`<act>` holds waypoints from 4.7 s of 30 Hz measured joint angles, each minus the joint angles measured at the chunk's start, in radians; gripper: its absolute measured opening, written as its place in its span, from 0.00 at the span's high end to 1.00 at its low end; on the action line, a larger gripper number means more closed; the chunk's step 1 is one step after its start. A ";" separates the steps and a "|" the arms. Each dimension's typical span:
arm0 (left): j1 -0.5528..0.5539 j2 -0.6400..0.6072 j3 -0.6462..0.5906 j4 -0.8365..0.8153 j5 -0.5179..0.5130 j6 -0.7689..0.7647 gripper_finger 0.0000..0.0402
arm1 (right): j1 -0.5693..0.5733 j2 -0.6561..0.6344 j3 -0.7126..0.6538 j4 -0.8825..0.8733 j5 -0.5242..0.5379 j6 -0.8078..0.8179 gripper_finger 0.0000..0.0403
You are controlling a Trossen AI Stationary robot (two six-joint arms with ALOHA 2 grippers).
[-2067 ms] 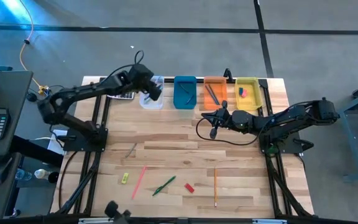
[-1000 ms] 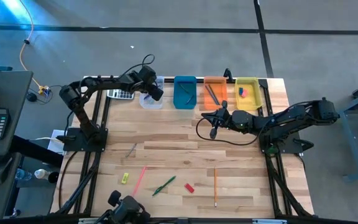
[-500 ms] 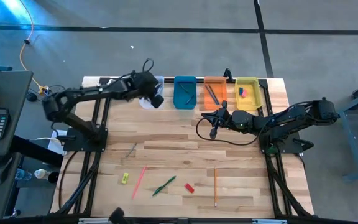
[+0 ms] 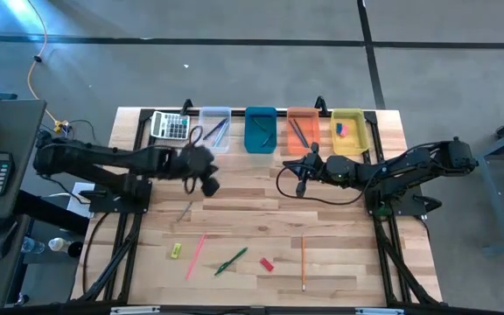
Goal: Sort crayons/erasers/pens/pencils in bins
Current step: Put the gray crayon into the blue bin
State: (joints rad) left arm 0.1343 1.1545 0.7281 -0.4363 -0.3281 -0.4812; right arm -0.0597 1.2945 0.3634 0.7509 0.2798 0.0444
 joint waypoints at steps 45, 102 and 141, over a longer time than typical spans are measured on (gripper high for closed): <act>-0.350 0.163 -0.206 -0.224 0.216 -0.591 0.91 | 0.000 0.000 0.000 -0.021 0.001 -0.001 1.00; 0.393 0.335 0.180 0.675 0.258 0.235 0.98 | 0.000 0.000 0.000 -0.028 0.001 -0.009 1.00; 0.529 0.912 0.624 0.376 0.317 0.347 0.84 | 0.000 0.000 0.000 -0.028 0.001 -0.011 1.00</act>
State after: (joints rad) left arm 0.6628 2.0662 1.3518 -0.0599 -0.0113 -0.1345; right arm -0.0600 1.2945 0.3637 0.7231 0.2810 0.0330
